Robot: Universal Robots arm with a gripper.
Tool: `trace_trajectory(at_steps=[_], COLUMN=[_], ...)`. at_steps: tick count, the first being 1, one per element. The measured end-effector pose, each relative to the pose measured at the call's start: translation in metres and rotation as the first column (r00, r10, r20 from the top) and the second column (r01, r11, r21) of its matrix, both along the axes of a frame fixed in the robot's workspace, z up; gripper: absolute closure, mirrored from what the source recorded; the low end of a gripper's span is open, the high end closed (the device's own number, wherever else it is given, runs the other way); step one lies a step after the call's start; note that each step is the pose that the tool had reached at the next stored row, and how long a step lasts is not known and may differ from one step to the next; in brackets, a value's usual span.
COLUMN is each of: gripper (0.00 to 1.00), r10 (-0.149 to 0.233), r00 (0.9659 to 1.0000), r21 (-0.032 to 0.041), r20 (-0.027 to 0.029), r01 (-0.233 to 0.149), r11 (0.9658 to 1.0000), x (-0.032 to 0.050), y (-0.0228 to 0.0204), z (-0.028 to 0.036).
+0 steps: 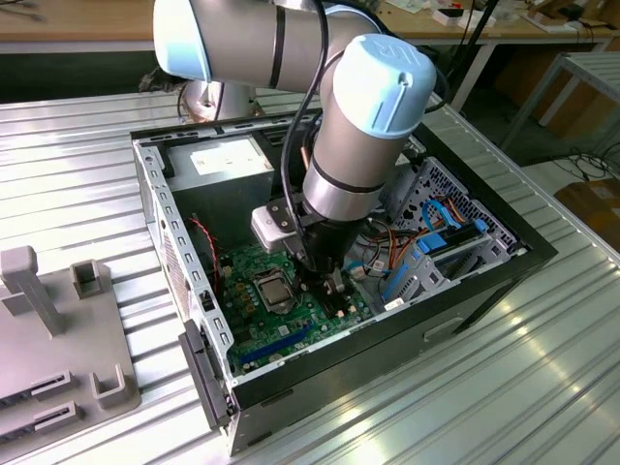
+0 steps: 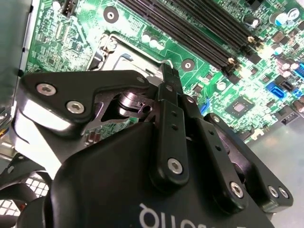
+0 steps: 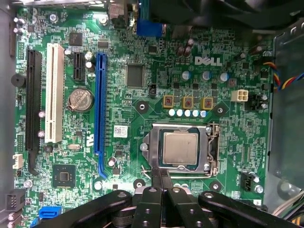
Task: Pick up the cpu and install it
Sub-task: 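Install the first cpu locking lever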
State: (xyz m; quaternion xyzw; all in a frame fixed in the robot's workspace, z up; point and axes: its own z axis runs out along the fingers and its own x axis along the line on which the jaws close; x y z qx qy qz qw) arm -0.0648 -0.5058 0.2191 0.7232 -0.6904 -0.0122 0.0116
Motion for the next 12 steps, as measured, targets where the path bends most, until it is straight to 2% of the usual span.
trace_trajectory(at_steps=[6,10,12], gripper=[0.89,0.89,0.89], r10=[0.004,0.004,0.004], r00=[1.0000,1.0000,1.0000], r21=[0.0001,-0.0001,0.0005], r20=[0.0005,0.0012,0.0015], r01=[-0.004,-0.004,-0.004], r11=[1.0000,1.0000,1.0000], x=[-0.0051,-0.0161,-0.0182], y=[0.0064,0.0078,0.0079], z=[0.0001,0.0001,0.0001])
